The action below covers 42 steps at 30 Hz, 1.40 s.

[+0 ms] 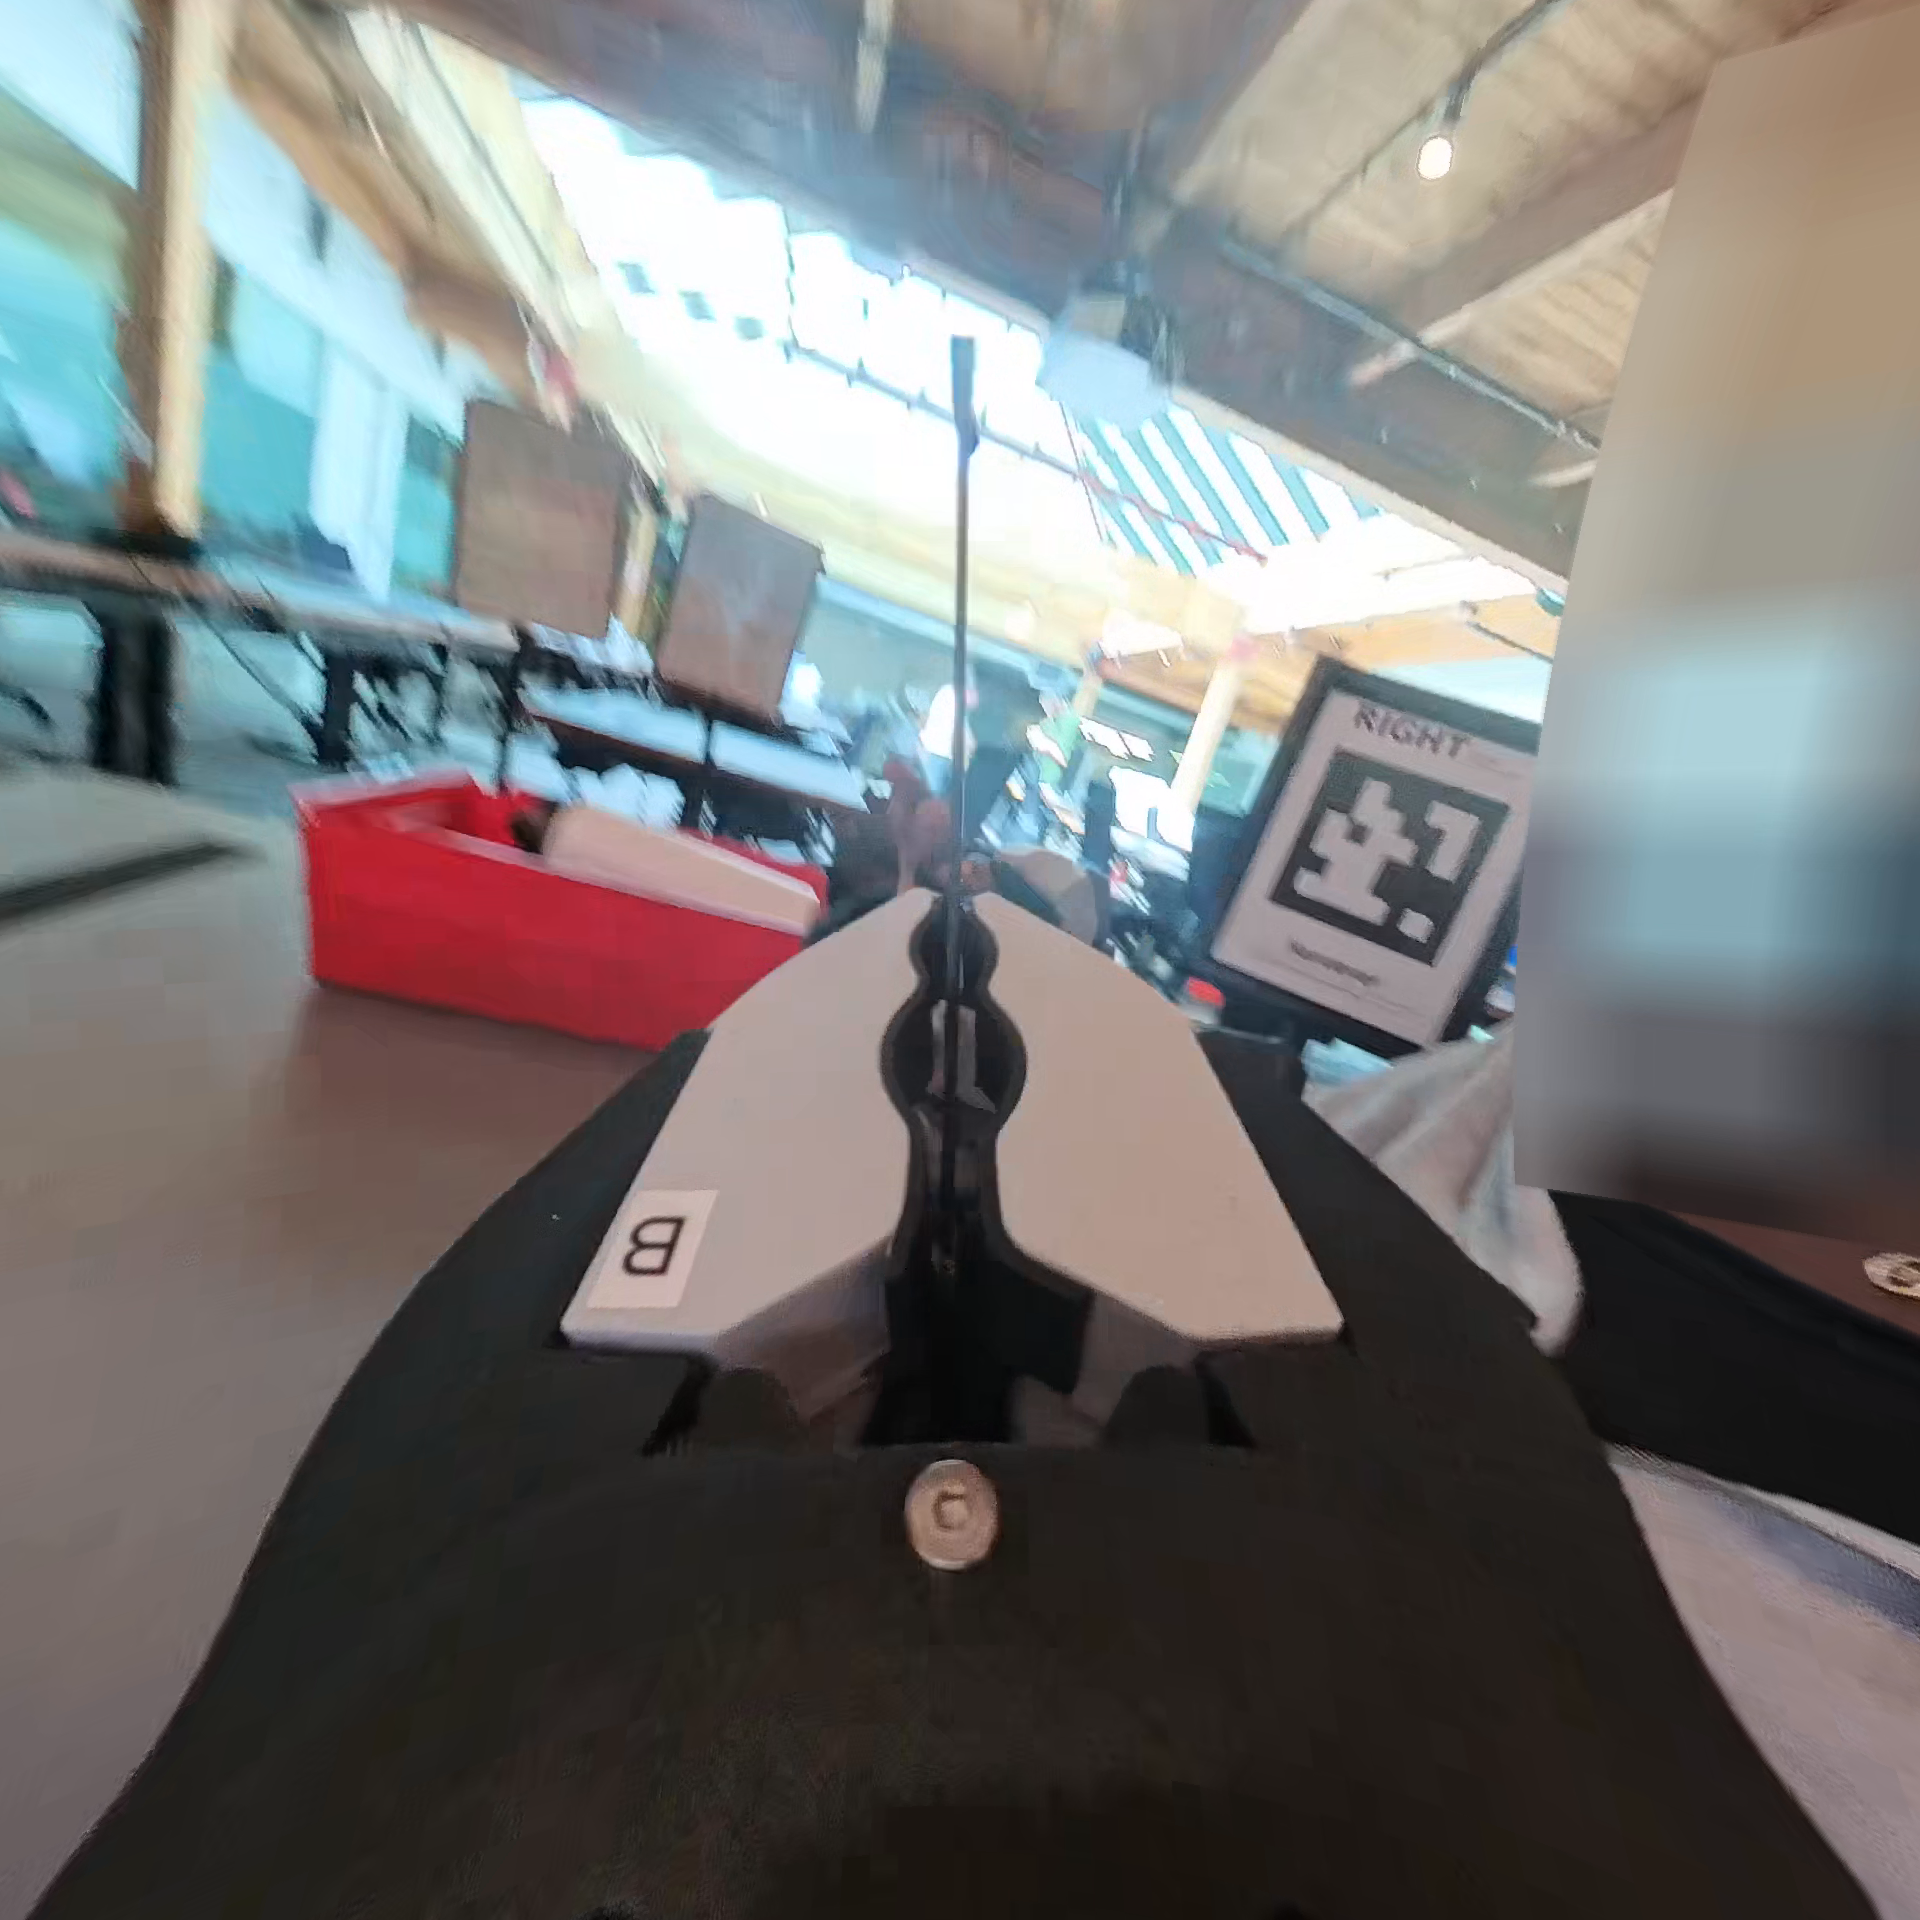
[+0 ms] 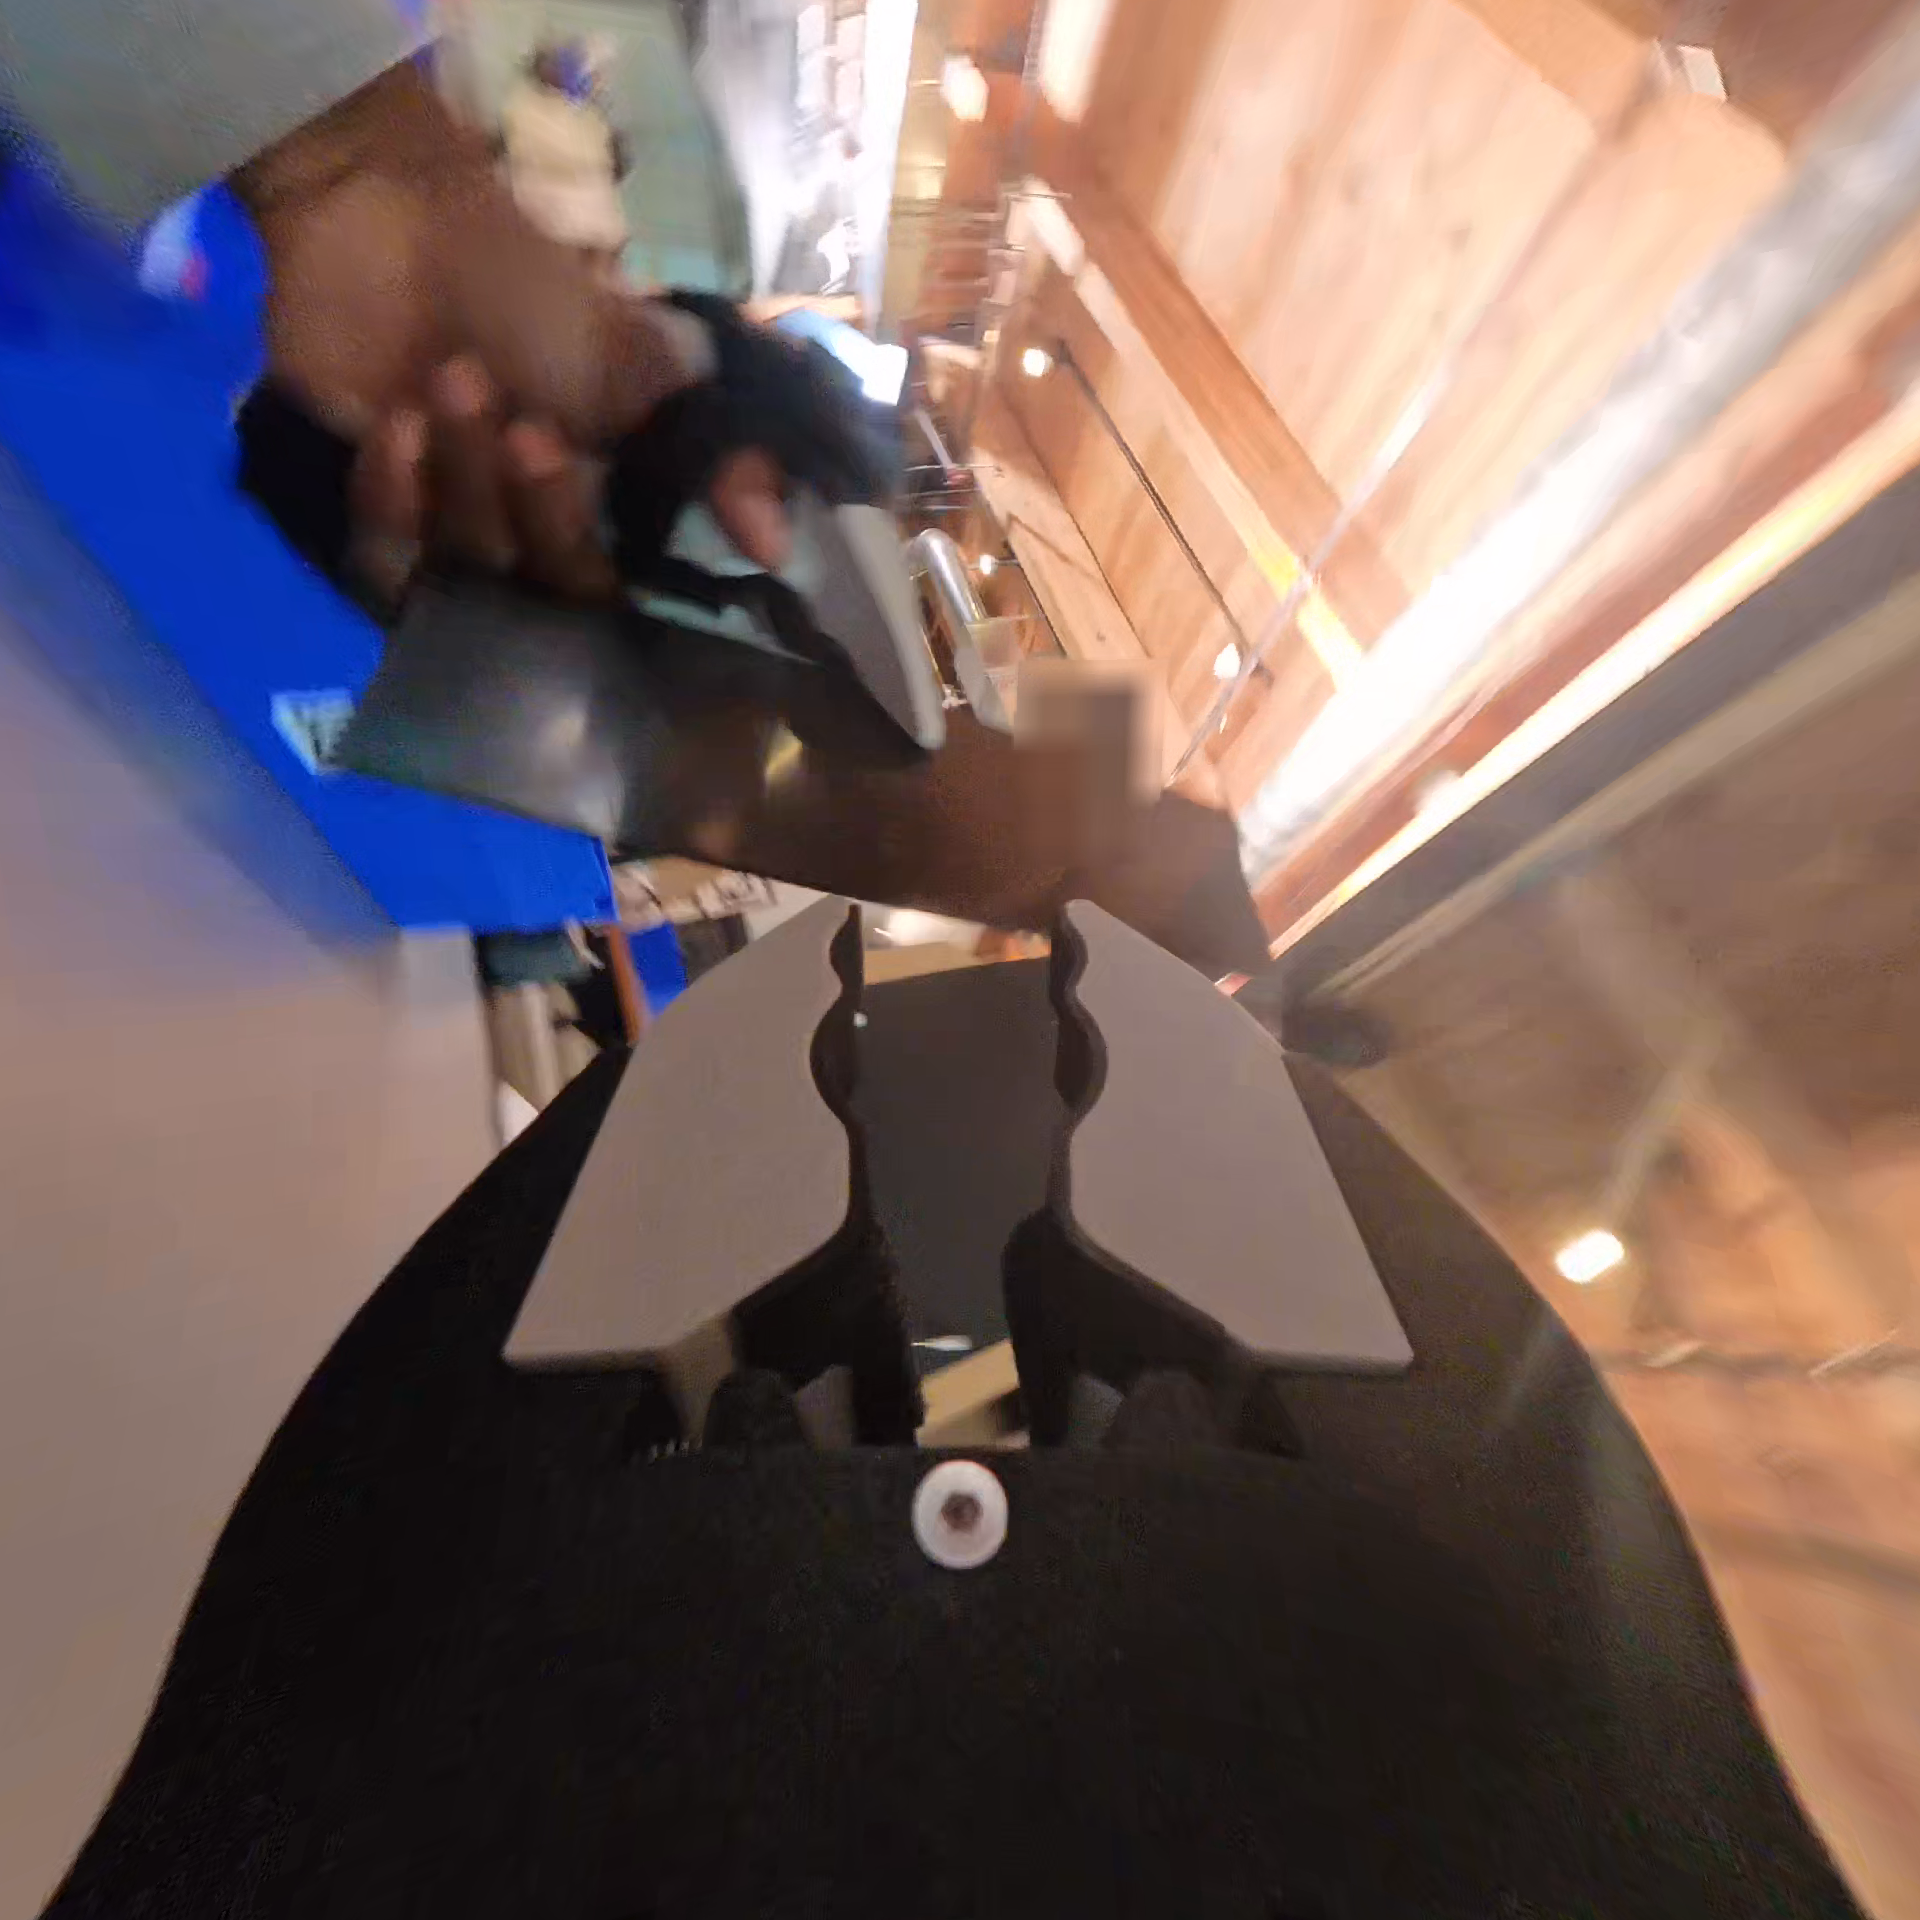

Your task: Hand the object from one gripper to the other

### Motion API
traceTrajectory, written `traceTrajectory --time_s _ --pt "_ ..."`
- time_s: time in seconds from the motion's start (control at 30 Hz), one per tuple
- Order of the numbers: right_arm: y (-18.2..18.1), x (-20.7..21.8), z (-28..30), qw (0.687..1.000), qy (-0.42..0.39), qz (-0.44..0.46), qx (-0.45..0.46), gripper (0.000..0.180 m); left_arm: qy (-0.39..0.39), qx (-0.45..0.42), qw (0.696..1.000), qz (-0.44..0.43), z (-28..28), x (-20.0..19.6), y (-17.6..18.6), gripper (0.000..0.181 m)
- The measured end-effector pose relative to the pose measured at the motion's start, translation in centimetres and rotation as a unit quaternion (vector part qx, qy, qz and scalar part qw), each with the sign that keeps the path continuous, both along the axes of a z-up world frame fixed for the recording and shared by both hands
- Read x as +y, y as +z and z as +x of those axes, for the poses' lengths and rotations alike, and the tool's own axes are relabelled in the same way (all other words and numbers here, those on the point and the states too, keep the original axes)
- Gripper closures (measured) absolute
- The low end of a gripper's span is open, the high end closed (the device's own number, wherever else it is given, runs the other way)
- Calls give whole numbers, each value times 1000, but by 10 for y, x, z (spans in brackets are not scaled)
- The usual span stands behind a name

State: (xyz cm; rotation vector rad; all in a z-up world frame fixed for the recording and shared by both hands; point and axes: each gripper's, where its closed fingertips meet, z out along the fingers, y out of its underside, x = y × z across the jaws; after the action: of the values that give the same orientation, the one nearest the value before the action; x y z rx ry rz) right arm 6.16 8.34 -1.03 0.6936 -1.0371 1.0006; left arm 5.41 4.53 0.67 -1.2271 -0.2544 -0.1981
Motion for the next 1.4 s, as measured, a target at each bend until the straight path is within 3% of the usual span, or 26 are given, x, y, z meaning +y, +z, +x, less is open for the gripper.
traceTrajectory --time_s 0.07,0.1,0.2,0.27,0.33,0.37,0.57,0.87,0.97,1.0,1.07,1.13,1.27,1.33,1.4 --pt "15 12 -6 984 82 -82 -139 140 49 42 997 42 -5 -15 14 179" --pt "19 15 -7 959 143 -114 -217 138 66 62 994 59 -5 -20 20 179" --pt "25 17 -9 820 325 -176 -436 120 86 100 987 95 -2 -26 29 179" --pt "18 12 -16 729 374 -183 -543 108 87 96 988 85 -3 -21 25 180" --pt "11 5 -17 669 399 -174 -602 104 86 94 990 63 -5 -13 18 179" --pt "10 4 -17 655 404 -174 -614 104 83 94 990 56 -5 -9 15 180" --pt "2 -2 -15 659 393 -153 -623 123 74 99 992 12 -5 6 1 179" --pt "-6 -3 -21 612 399 -157 -665 149 65 101 993 -1 -3 14 -4 181" --pt "-7 -5 -18 617 399 -144 -663 161 57 96 994 -4 -2 17 -7 180" --pt "-8 -5 -15 619 403 -136 -660 176 54 95 994 -8 -2 19 -8 180" --pt "-7 -4 -11 628 407 -122 -652 179 52 94 994 -5 -1 20 -8 178" --pt "-2 0 -12 659 393 -124 -629 178 90 87 992 7 -11 15 -4 155" --pt "25 29 -30 718 358 -195 -565 178 304 79 949 24 -61 -17 0 76" --pt "43 52 -43 741 329 -233 -538 177 349 102 931 12 -69 -25 -1 59" --pt "67 82 -58 759 294 -279 -510 178 370 115 922 0 -72 -26 -4 56"
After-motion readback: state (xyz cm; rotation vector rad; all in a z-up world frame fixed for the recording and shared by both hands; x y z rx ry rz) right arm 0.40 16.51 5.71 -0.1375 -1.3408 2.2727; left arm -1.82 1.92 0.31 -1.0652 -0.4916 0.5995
